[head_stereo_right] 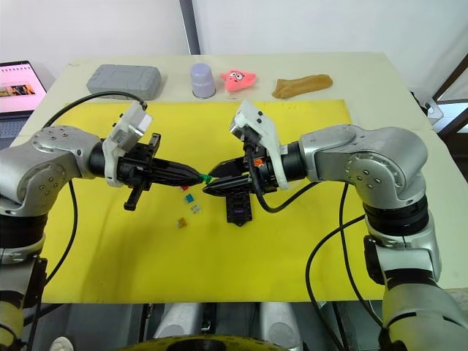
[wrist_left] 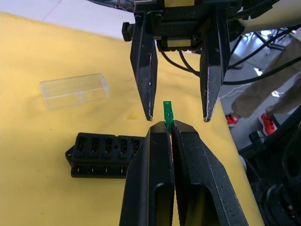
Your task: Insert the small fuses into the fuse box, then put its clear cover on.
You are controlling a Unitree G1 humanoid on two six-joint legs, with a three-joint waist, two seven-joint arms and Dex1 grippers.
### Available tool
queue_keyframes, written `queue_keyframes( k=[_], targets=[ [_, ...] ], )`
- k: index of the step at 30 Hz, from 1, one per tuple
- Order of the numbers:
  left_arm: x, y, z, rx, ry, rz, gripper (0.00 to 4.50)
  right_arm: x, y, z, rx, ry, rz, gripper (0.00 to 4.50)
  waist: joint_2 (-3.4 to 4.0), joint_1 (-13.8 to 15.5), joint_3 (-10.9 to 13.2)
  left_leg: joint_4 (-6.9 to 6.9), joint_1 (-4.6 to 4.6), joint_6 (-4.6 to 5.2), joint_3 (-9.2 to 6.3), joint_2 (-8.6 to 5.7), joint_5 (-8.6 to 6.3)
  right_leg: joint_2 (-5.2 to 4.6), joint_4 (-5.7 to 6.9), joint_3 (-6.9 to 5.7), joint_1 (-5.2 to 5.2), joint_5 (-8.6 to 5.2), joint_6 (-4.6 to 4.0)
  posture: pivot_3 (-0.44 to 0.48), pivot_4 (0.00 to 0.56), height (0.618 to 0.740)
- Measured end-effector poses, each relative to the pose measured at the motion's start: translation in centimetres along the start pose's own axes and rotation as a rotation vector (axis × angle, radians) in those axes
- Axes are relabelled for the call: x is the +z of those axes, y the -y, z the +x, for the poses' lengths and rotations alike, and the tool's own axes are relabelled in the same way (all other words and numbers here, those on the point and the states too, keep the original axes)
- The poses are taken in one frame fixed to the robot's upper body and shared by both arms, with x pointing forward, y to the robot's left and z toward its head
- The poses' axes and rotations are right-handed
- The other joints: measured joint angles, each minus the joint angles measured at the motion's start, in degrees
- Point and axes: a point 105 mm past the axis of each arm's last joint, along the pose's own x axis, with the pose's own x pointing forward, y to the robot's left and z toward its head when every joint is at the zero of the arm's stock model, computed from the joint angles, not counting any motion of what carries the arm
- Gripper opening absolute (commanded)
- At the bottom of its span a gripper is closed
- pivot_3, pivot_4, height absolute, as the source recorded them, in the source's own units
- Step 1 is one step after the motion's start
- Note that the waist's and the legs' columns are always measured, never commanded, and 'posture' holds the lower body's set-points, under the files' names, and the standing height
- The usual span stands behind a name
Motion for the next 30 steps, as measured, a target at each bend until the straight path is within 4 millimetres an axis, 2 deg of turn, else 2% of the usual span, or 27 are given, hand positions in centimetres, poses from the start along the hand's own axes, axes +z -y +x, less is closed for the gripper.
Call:
queue_keyframes(
  k=[15, 19, 30],
  targets=[
    [0.00, -0.14, 0.12, 0.011, 0.001, 0.011, 0.00, 0.04, -0.02, 0.12, 0.003, 0.004, 0.000, 1.87, 0.00, -0.01, 0.00, 0.00, 0.00, 0.00, 0.00, 0.00, 0.00, 0.00, 0.00, 0.00, 0.00, 0.00, 0.00, 0.000, 0.150, 0.740],
    [-0.25, -0.03, 0.16, 0.007, 0.001, 0.004, 0.00, 0.02, 0.06, 0.10, -0.001, 0.004, 0.003, 0.71, 0.00, -0.01, 0.00, 0.00, 0.00, 0.00, 0.00, 0.00, 0.00, 0.00, 0.00, 0.00, 0.00, 0.00, 0.00, 0.000, 0.150, 0.740],
    [-0.18, 0.11, 0.21, 0.003, -0.002, 0.011, 0.00, -0.03, 0.27, 0.08, -0.005, 0.005, 0.015, 0.71, 0.00, -0.01, 0.00, 0.00, 0.00, 0.01, 0.00, 0.00, 0.00, 0.00, -0.01, 0.00, 0.00, 0.00, 0.00, 0.000, 0.150, 0.740]
  ],
)
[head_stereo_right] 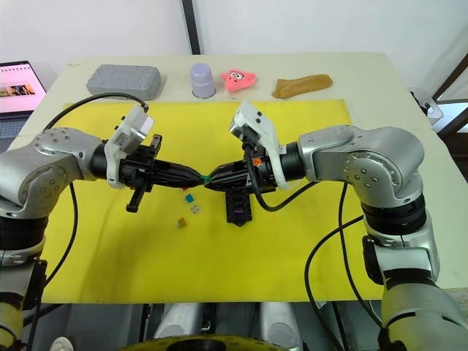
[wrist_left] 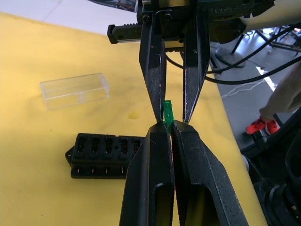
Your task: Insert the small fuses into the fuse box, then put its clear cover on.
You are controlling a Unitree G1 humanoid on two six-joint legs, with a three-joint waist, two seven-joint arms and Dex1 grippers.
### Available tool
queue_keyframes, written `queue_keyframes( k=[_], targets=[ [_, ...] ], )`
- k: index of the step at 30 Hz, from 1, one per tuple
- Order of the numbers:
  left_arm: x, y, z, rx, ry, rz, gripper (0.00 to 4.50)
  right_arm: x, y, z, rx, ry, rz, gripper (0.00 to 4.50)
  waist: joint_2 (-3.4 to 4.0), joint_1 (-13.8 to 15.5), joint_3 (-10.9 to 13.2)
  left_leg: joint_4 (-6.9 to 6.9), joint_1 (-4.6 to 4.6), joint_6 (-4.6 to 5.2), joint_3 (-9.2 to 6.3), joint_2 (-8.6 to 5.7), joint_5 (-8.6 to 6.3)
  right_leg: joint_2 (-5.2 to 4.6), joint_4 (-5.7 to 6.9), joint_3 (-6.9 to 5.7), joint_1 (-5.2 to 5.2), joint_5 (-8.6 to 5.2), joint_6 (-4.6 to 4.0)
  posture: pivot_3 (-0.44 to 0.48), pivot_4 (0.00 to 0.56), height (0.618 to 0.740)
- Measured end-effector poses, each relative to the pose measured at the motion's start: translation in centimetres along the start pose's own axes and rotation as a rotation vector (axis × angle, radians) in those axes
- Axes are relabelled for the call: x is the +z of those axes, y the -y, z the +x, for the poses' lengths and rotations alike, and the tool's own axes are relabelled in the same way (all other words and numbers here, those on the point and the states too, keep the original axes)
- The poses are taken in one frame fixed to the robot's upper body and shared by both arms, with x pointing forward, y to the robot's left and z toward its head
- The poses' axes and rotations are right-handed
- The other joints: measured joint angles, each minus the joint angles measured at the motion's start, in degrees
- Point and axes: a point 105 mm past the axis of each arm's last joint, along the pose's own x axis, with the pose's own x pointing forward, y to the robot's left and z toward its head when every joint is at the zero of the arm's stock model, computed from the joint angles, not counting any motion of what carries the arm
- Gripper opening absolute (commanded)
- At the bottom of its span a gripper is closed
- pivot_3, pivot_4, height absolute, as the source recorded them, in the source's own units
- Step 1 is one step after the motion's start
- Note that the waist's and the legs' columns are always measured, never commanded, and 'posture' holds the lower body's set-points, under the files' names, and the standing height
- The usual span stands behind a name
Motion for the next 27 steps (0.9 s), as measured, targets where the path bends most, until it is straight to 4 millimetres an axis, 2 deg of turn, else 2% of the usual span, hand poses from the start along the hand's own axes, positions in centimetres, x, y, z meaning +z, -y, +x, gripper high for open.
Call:
queue_keyframes(
  k=[1, 4, 15, 19, 23, 24, 25, 27],
  targets=[
    [0.0, 0.0, 0.0, 0.000, 0.000, 0.000, 0.00, 0.0, 0.0, 0.0, 0.000, 0.000, 0.000, 0.71, 0.00, 0.01, 0.00, 0.00, 0.00, 0.00, 0.00, 0.00, 0.00, 0.00, 0.00, 0.00, 0.00, 0.00, 0.00, 0.000, 0.150, 0.740],
    [0.0, 0.0, 0.0, 0.000, -0.001, 0.003, 0.00, 0.0, 0.0, 0.0, -0.001, -0.001, 0.002, 0.02, 0.00, 0.00, 0.00, 0.00, 0.00, 0.00, 0.00, 0.00, 0.00, 0.00, 0.00, 0.00, 0.00, 0.00, 0.00, 0.000, 0.150, 0.740],
    [0.0, 0.0, -0.1, 0.003, -0.013, 0.026, 0.00, 0.1, 0.0, 0.0, -0.002, -0.010, 0.000, 0.02, 0.00, 0.00, 0.00, 0.00, 0.00, 0.01, 0.00, 0.00, 0.00, 0.00, 0.00, 0.00, 0.00, 0.00, 0.00, 0.000, 0.150, 0.740],
    [-0.5, -0.3, 0.3, 0.022, -0.040, 0.037, 1.28, 0.1, 0.0, 0.0, -0.001, -0.015, -0.004, 0.00, 0.00, 0.04, 0.00, 0.00, 0.00, 0.01, 0.00, 0.00, 0.00, 0.00, 0.00, 0.00, 0.00, 0.00, 0.00, 0.000, 0.150, 0.740],
    [-0.7, -0.6, 0.3, 0.042, -0.056, 0.055, 3.30, -0.3, 0.2, 0.1, -0.013, -0.051, -0.026, 0.00, 0.00, 0.02, 0.00, -0.01, 0.00, 0.01, 0.00, 0.00, -0.01, 0.01, -0.01, 0.00, 0.00, 0.00, 0.00, 0.000, 0.150, 0.740],
    [-0.7, -0.6, 0.2, 0.044, -0.065, 0.063, 3.92, -0.5, 0.3, 0.0, -0.021, -0.066, -0.032, 0.00, 0.00, 0.01, 0.00, -0.01, 0.00, 0.01, 0.00, 0.00, -0.01, 0.01, -0.01, 0.00, 0.00, 0.00, 0.00, 0.000, 0.150, 0.740],
    [-1.2, -0.5, 0.2, 0.046, -0.097, 0.081, 4.27, -0.9, 0.7, -0.1, -0.048, -0.096, -0.062, 0.00, 0.00, 0.00, 0.00, -0.02, 0.00, 0.01, 0.01, 0.00, -0.01, 0.01, -0.02, 0.00, 0.00, 0.00, 0.00, 0.000, 0.150, 0.740],
    [-2.5, -0.6, 0.4, 0.061, -0.148, 0.105, 4.44, -1.8, 1.5, -0.6, -0.096, -0.154, -0.117, 0.00, 0.01, 0.06, 0.00, -0.03, 0.02, 0.02, 0.02, -0.03, -0.01, 0.00, -0.04, 0.00, 0.01, 0.00, 0.00, 0.000, 0.150, 0.740]
  ],
)
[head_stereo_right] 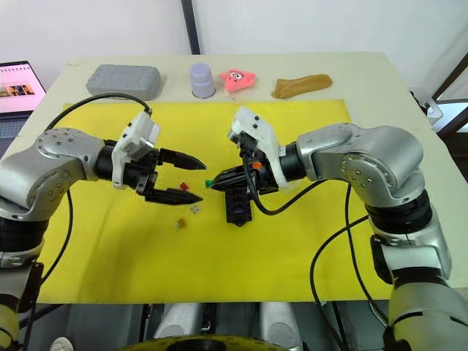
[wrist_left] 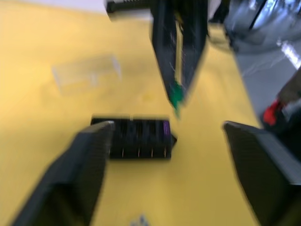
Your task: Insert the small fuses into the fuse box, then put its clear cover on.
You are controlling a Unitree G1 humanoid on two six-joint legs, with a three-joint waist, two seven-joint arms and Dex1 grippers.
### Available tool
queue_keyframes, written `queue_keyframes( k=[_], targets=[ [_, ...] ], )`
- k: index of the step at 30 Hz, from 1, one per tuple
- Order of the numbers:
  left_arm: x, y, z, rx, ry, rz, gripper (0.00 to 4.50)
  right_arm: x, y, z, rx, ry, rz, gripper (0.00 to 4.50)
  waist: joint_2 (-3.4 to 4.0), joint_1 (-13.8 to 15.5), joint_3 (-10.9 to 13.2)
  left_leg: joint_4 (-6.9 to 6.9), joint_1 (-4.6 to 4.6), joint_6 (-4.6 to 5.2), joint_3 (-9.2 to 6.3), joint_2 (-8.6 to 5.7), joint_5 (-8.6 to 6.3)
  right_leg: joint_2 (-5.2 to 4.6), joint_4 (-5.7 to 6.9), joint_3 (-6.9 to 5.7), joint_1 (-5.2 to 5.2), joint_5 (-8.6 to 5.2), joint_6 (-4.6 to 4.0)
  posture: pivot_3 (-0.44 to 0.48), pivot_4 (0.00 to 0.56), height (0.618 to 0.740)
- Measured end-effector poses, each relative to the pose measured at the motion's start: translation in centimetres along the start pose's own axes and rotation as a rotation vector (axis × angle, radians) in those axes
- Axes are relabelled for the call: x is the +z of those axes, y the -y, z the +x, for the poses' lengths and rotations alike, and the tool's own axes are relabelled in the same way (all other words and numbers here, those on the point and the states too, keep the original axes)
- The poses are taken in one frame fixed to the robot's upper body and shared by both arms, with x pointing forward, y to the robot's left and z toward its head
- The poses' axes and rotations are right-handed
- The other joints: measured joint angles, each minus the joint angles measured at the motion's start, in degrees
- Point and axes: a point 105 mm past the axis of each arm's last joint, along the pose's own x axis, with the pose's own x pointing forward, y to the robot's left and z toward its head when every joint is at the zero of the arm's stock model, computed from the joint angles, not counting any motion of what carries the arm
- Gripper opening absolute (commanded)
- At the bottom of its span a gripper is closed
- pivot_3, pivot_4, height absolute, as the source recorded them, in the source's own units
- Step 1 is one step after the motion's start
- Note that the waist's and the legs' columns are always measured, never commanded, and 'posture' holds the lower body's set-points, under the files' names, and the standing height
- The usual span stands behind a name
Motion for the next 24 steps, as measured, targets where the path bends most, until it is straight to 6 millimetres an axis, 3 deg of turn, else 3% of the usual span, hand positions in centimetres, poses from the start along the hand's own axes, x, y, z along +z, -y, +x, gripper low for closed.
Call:
queue_keyframes(
  k=[4, 6, 18, 24],
  targets=[
    [-3.9, 0.1, 2.6, 0.035, -0.089, 0.003, 4.44, -2.3, 0.8, 0.3, -0.028, -0.094, -0.109, 0.00, -0.05, 0.07, 0.02, 0.02, -0.03, 0.09, 0.01, 0.00, -0.05, 0.01, -0.03, 0.00, 0.01, 0.00, 0.00, 0.000, 0.150, 0.740],
    [-4.7, 0.2, 3.5, 0.048, -0.102, 0.007, 4.44, -3.2, 0.9, 0.5, -0.020, -0.128, -0.150, 0.00, -0.05, 0.08, 0.03, 0.01, -0.04, 0.08, 0.01, 0.01, -0.04, 0.02, -0.02, 0.00, -0.01, 0.00, 0.00, 0.000, 0.150, 0.740],
    [-5.4, -0.5, 5.0, 0.126, -0.099, -0.004, 4.44, -5.4, 1.0, 0.9, -0.002, -0.191, -0.231, 0.00, -0.06, 0.23, 0.02, 0.03, -0.04, 0.07, -0.01, 0.02, -0.04, 0.00, -0.03, 0.00, 0.00, 0.00, 0.00, 0.000, 0.150, 0.740],
    [-5.4, -0.6, 5.1, 0.137, -0.099, -0.003, 4.44, -5.5, 1.0, 1.1, -0.001, -0.197, -0.238, 0.00, -0.05, 0.17, 0.03, 0.02, -0.03, -0.03, -0.01, 0.03, 0.01, 0.01, -0.02, 0.00, 0.00, 0.00, 0.00, 0.000, 0.150, 0.740]
  ],
)
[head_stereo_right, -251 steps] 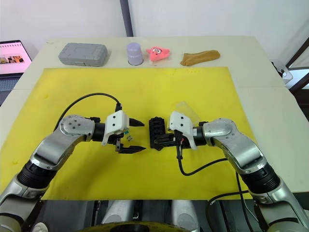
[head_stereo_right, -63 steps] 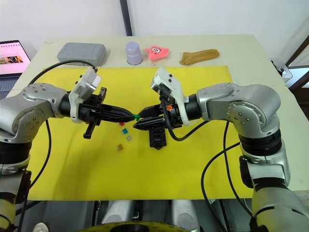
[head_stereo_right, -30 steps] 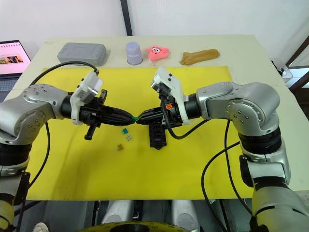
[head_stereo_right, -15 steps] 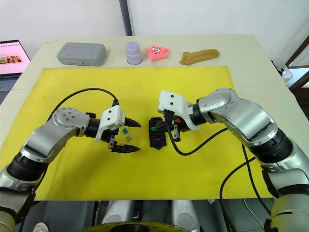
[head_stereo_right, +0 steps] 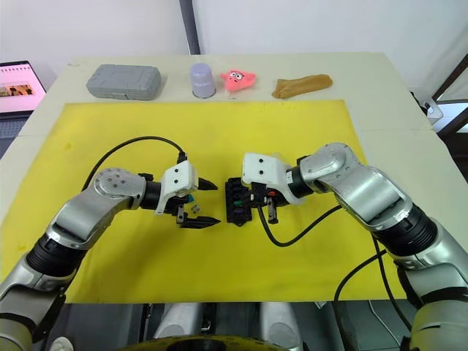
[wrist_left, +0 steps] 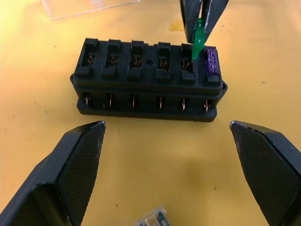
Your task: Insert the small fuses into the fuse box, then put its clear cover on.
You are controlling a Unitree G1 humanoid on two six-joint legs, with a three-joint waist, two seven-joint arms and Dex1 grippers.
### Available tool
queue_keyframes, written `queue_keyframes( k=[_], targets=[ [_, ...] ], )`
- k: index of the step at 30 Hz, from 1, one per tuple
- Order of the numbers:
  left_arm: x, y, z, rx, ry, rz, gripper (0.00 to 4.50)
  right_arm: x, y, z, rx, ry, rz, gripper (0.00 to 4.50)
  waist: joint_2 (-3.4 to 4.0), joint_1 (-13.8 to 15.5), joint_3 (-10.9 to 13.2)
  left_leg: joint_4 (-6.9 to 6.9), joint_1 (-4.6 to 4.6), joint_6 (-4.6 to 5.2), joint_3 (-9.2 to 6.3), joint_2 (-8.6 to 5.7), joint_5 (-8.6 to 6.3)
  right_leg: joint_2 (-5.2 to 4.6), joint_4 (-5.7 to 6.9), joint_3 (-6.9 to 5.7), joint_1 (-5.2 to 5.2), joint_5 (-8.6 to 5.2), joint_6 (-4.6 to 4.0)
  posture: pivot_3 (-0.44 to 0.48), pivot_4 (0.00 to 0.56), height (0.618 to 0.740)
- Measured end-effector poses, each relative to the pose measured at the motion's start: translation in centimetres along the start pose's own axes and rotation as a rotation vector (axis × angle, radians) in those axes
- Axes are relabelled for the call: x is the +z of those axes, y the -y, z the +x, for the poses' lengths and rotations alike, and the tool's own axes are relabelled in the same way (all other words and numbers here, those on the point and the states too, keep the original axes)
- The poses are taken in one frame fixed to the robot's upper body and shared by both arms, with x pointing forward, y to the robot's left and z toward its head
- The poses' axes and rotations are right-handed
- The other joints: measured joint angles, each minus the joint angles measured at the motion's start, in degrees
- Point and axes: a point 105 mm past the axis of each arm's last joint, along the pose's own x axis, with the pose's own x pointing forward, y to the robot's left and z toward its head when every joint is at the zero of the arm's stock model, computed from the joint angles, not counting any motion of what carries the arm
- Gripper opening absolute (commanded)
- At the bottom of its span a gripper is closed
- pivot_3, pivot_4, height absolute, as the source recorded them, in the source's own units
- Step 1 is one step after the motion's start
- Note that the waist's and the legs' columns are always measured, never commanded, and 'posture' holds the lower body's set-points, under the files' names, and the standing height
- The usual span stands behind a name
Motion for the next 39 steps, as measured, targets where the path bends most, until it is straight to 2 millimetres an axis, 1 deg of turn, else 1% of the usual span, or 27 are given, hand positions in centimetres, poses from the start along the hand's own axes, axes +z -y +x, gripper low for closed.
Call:
queue_keyframes(
  k=[4, 11, 22, 29, 39],
  targets=[
    [0.00, -0.02, 0.04, 0.002, -0.001, 0.002, 4.44, 0.13, -0.08, 0.40, 0.007, 0.012, 0.001, 0.00, 0.00, 0.02, 0.00, 0.00, 0.00, 0.00, 0.00, 0.00, 0.00, 0.00, 0.00, 0.00, 0.00, 0.00, 0.00, 0.000, 0.150, 0.740],
    [-0.08, 0.09, 0.13, -0.005, -0.006, 0.003, 4.44, -0.11, 0.20, 0.54, -0.003, 0.004, 0.006, 0.00, 0.00, 0.01, 0.00, 0.00, 0.00, 0.00, 0.00, -0.01, 0.00, -0.01, 0.00, 0.00, 0.01, 0.00, 0.00, 0.000, 0.150, 0.740],
    [-0.09, 0.13, 0.13, -0.008, -0.007, 0.001, 4.44, -0.56, -0.10, 0.77, 0.009, 0.000, 0.004, 0.00, 0.00, 0.01, 0.00, 0.00, 0.00, 0.00, 0.00, -0.01, 0.00, -0.01, 0.00, 0.00, 0.01, 0.00, 0.00, 0.000, 0.150, 0.740],
    [-0.09, 0.15, 0.13, -0.009, -0.008, 0.000, 4.44, -0.78, 0.08, 0.84, -0.001, -0.005, -0.004, 0.00, 0.00, 0.00, 0.00, 0.00, 0.00, -0.01, 0.00, -0.01, 0.00, -0.01, 0.01, 0.00, 0.01, 0.00, 0.00, 0.000, 0.150, 0.740],
    [-0.16, 0.21, 0.13, -0.014, -0.013, -0.008, 4.44, -0.73, 0.25, 1.04, -0.011, 0.000, -0.053, 0.00, 0.00, -0.02, 0.00, 0.00, 0.01, -0.01, 0.00, -0.01, 0.01, 0.00, 0.02, 0.00, 0.01, 0.00, 0.00, 0.000, 0.150, 0.740]
  ],
)
